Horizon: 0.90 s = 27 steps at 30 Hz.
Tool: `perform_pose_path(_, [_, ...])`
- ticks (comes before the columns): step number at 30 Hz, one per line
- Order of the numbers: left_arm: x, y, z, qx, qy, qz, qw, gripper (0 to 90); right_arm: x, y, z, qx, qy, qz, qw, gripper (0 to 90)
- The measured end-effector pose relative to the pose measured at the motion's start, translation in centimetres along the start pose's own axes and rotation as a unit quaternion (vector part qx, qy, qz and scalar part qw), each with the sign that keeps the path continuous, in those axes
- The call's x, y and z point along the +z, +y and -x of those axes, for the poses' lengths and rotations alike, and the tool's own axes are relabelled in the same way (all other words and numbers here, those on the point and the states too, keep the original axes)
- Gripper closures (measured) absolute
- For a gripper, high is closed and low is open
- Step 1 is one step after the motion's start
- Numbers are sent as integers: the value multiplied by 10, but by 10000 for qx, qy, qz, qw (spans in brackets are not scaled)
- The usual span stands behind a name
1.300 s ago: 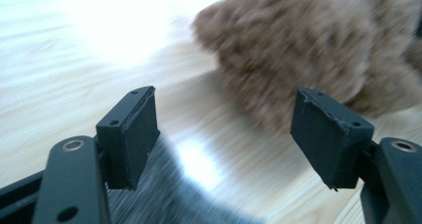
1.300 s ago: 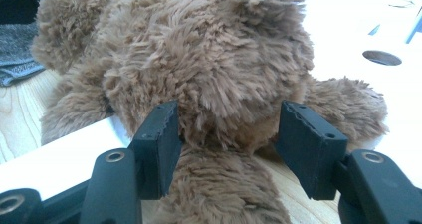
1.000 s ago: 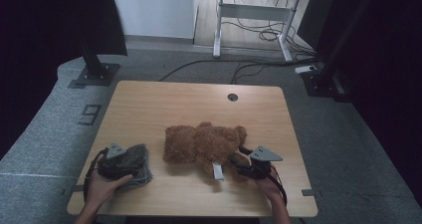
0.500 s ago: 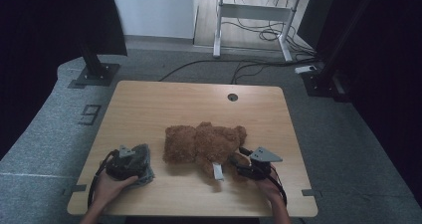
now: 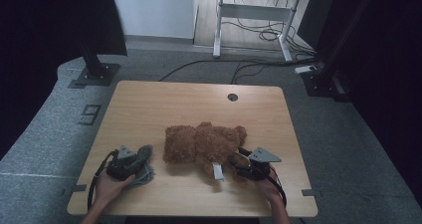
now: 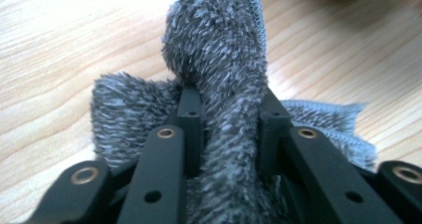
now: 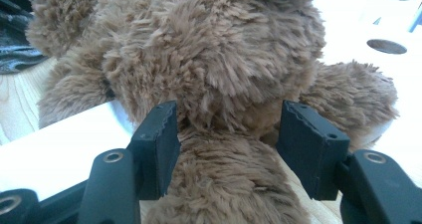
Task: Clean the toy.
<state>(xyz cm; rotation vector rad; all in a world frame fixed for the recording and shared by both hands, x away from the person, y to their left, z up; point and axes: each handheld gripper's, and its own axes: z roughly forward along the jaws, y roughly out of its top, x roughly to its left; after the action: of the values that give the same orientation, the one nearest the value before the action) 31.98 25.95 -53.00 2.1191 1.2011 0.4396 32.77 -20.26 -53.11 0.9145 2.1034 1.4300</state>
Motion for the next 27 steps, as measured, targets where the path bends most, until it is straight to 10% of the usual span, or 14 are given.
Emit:
perform_pose_path(4, [-10, 5, -2, -243, -328, 400, 9984, 726, 0, -1, 1, 22, 5, -19, 10000, 404])
perform_pose_path(12, [-22, 16, -1, -683, -908, 1080, 9876, 726, 1, 0, -3, 96, 28, -5, 10000, 361])
perform_pose_path(27, [-36, 79, 37, -52, -1164, 1532, 9813, 725, 3, 0, -11, 107, 222, -201, 9995, 323])
